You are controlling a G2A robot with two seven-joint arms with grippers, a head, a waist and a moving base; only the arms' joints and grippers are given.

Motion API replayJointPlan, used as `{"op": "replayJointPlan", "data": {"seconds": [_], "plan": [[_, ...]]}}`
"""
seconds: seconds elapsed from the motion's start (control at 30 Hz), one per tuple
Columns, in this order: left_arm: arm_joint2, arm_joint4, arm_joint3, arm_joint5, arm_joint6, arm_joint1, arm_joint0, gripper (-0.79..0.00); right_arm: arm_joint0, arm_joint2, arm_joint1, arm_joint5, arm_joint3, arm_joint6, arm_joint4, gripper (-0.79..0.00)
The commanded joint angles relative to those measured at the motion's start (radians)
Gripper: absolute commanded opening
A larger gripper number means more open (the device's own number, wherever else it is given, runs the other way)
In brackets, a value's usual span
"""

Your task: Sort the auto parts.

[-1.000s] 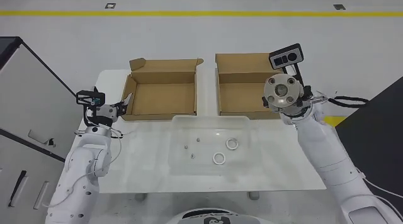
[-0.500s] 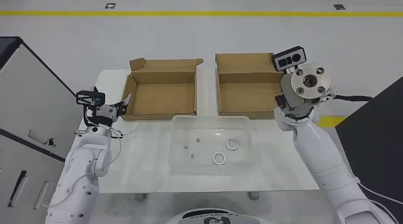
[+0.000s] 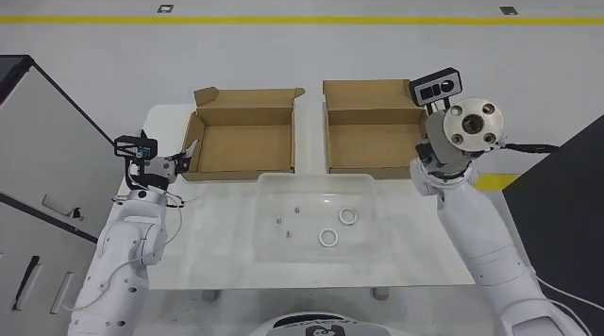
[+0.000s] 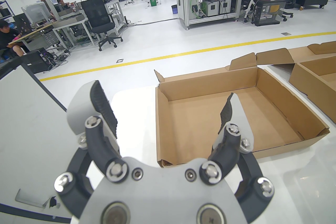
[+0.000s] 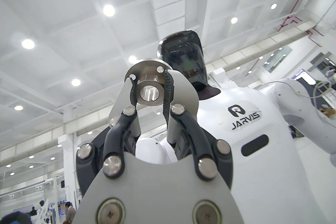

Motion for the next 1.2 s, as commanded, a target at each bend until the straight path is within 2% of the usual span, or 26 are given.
{"op": "replayJointPlan", "data": {"seconds": [0.0,0.37,1.17], "plan": [[0.0,0.0,0.0,0.0,0.0,0.0,0.0,0.0,0.002,0.01,-0.001,-0.011,-0.002,-0.001,-0.039,-0.785],[0.0,0.0,0.0,0.0,0.0,0.0,0.0,0.0,-0.01,0.04,-0.007,-0.037,-0.019,-0.022,-0.166,-0.785],[0.0,0.0,0.0,0.0,0.0,0.0,0.0,0.0,-0.017,0.044,-0.012,-0.03,-0.021,-0.026,-0.152,-0.785]]}}
